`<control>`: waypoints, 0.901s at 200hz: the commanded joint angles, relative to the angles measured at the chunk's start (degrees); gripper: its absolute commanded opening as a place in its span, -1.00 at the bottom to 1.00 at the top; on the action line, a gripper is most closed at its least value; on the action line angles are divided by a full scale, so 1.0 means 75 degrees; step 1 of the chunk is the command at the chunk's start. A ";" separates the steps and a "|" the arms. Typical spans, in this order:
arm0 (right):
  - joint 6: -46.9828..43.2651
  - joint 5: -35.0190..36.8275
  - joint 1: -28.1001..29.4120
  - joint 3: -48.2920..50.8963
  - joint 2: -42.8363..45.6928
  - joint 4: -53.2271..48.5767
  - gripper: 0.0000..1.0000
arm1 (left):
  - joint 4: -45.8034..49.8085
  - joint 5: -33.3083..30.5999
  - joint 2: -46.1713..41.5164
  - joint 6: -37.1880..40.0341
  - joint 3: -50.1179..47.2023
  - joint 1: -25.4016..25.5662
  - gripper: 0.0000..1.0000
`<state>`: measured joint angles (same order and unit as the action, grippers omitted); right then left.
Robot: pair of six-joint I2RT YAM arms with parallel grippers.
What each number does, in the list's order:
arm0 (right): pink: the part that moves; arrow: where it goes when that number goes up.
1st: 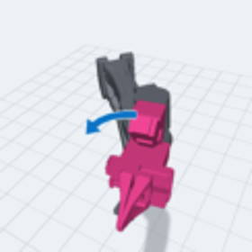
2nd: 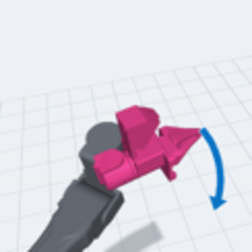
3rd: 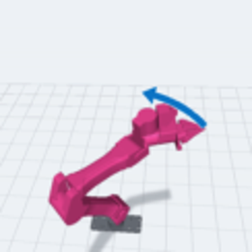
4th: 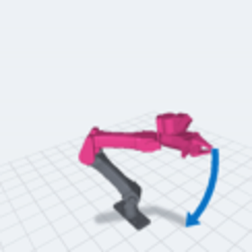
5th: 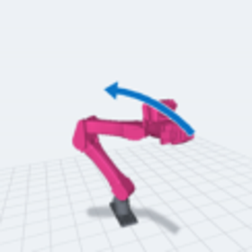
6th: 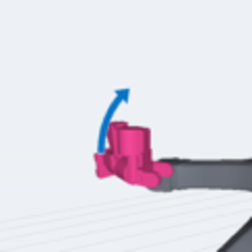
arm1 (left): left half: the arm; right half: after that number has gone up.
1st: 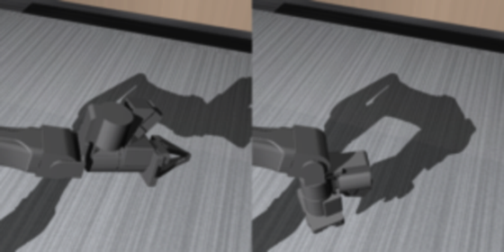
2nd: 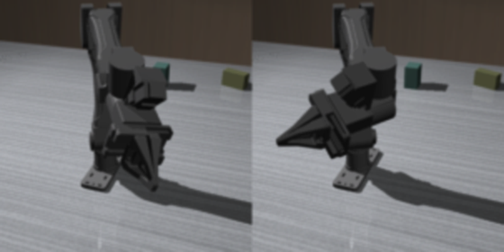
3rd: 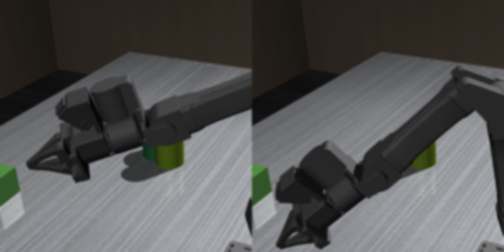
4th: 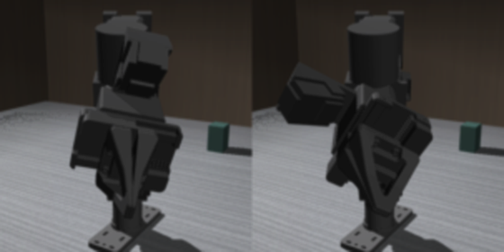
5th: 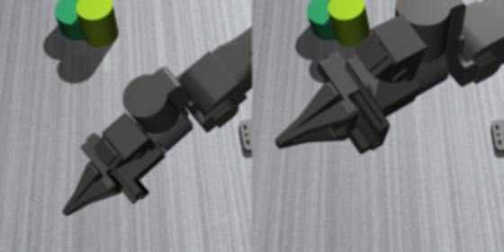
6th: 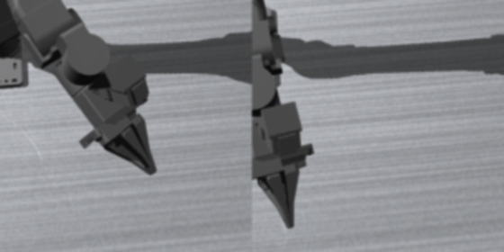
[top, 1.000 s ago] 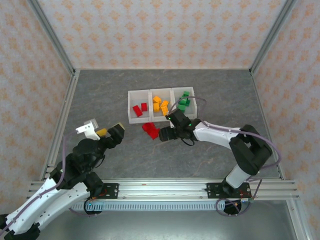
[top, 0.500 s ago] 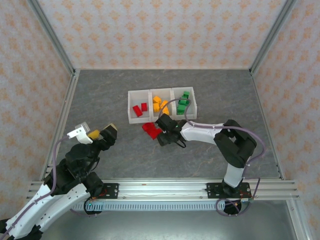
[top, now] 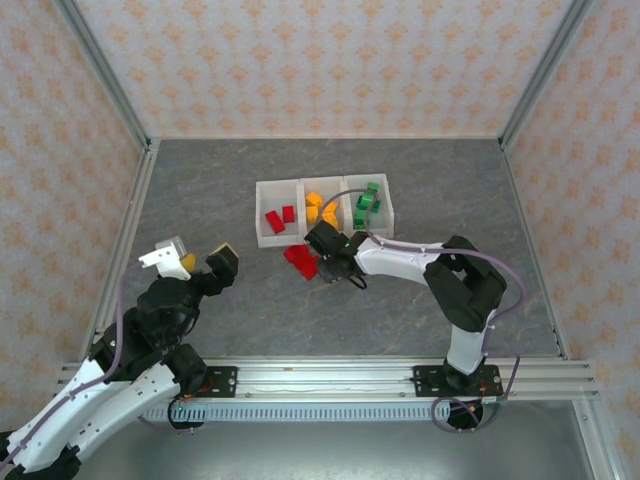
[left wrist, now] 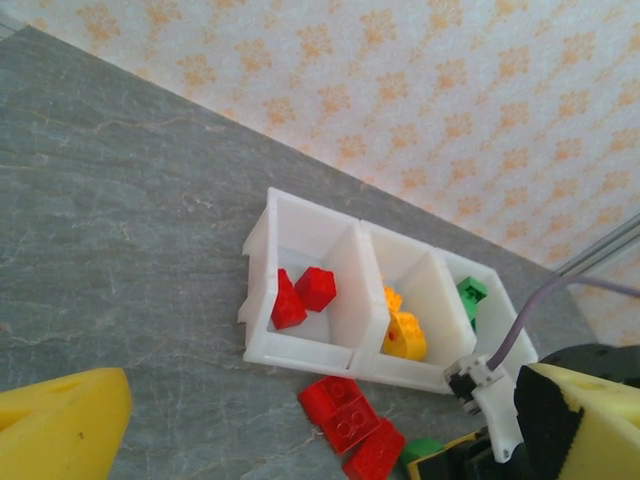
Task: Sort the legos into containers by color
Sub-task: Pick up the lego from the center of the table, then place the lego in the container.
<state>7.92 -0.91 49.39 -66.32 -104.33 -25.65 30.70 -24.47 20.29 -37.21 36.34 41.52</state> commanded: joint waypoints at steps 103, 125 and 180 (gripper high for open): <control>-0.0220 0.0137 -0.2008 -0.1267 0.1366 -0.0252 -0.52 | -0.0035 0.0308 0.0446 0.0343 0.0030 -0.0063 0.99; -0.0233 -0.0001 -0.2341 -0.1633 0.1007 -0.0118 -0.52 | -0.0056 0.0347 0.0502 0.0378 0.0027 -0.0063 0.99; -0.0219 0.0030 -0.2731 -0.2653 -0.0039 0.0108 -0.46 | -0.0031 0.0376 0.0736 0.0345 0.0022 -0.0063 0.99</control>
<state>6.79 -1.48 29.50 -83.00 -102.54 -26.00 30.63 -22.02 24.45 -35.48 36.34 41.52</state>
